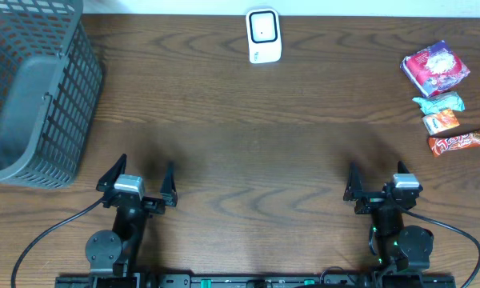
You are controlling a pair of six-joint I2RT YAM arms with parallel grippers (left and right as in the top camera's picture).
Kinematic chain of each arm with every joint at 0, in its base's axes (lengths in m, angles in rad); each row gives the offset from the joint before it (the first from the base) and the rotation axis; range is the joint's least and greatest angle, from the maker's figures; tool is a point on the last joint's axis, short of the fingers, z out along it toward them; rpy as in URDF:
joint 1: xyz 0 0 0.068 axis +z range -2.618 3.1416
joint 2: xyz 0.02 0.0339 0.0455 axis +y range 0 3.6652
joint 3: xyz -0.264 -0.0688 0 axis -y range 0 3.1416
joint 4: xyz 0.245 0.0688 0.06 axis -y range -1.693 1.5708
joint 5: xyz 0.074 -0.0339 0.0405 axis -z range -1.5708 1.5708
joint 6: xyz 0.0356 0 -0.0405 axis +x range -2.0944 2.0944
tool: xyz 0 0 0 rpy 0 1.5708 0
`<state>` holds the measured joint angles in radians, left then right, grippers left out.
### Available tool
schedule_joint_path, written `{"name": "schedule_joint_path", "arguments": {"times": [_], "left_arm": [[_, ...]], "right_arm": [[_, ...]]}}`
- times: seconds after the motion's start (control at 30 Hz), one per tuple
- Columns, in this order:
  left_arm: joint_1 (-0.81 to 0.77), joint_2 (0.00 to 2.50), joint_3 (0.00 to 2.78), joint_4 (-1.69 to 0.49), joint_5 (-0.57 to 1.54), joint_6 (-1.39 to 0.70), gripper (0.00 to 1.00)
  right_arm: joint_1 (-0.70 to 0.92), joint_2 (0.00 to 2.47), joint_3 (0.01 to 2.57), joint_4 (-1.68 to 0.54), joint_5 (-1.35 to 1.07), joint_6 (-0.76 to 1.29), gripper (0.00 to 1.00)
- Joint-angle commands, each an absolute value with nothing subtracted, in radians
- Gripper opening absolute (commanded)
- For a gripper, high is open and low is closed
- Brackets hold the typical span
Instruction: Scan the item barcode
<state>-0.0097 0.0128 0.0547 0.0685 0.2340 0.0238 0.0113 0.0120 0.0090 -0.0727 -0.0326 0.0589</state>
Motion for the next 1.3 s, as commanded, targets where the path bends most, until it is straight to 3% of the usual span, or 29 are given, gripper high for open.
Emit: {"name": "schedule_joint_path", "arguments": {"times": [0.0,0.37,0.63,1.27], "left_arm": [[0.001,0.001,0.001,0.12,0.216,0.033,0.98],[0.02,0.001,0.004,0.103,0.141,0.038,0.98],[0.022,0.001,0.004,-0.06,0.139,0.071,0.98],[0.022,0.001,0.004,-0.073,0.055,0.018,0.98]], "right_arm": [[0.009,0.006,0.006,-0.075,-0.028,0.047,0.99],[0.009,0.006,0.006,-0.075,-0.028,0.047,0.99],[0.009,0.006,0.006,-0.075,-0.028,0.047,0.99],[0.009,0.006,0.006,-0.075,-0.028,0.047,0.99]]}}
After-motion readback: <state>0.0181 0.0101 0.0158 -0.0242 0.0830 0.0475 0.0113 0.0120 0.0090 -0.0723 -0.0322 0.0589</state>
